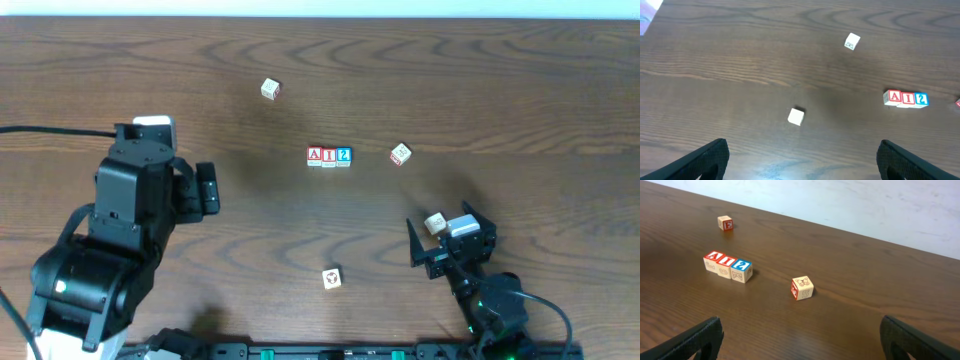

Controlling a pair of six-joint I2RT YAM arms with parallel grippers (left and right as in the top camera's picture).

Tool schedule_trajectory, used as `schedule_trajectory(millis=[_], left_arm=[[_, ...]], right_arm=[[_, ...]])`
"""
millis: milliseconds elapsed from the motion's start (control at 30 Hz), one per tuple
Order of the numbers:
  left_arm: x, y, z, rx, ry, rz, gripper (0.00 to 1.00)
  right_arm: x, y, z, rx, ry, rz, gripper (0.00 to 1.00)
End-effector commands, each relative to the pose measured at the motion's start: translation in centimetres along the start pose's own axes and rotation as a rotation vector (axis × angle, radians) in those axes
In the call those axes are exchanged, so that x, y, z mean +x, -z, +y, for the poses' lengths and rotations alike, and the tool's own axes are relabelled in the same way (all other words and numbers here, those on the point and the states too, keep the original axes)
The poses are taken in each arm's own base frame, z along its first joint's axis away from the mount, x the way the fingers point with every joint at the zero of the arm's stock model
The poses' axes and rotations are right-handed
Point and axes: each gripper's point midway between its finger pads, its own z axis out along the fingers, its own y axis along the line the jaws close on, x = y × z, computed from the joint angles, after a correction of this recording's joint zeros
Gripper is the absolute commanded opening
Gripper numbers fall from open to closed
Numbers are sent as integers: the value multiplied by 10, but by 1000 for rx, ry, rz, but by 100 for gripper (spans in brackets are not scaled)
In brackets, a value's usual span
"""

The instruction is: Spell out Ai2

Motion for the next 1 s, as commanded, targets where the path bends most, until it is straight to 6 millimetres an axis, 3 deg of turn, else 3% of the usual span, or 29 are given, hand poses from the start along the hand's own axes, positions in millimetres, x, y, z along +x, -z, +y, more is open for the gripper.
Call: schedule_trajectory(millis=[0, 100, 200, 500, 733, 967], left_arm=[[-1, 24, 12, 3, 15, -116, 96], [3, 37, 17, 36, 62, -263, 95], [12, 38, 20, 71, 111, -407, 95], [37, 1, 5, 207, 164, -833, 95], [54, -21, 0, 256, 156, -930, 95], [84, -64, 3, 199, 122, -823, 95]], right_arm=[[2, 0, 1, -8, 14, 7, 99], [2, 0, 1, -8, 14, 7, 99], [2, 0, 1, -8, 14, 6, 99], [2, 0, 1, -8, 14, 6, 99], [2, 0, 1, -8, 14, 6, 99], [2, 0, 1, -8, 14, 7, 99]])
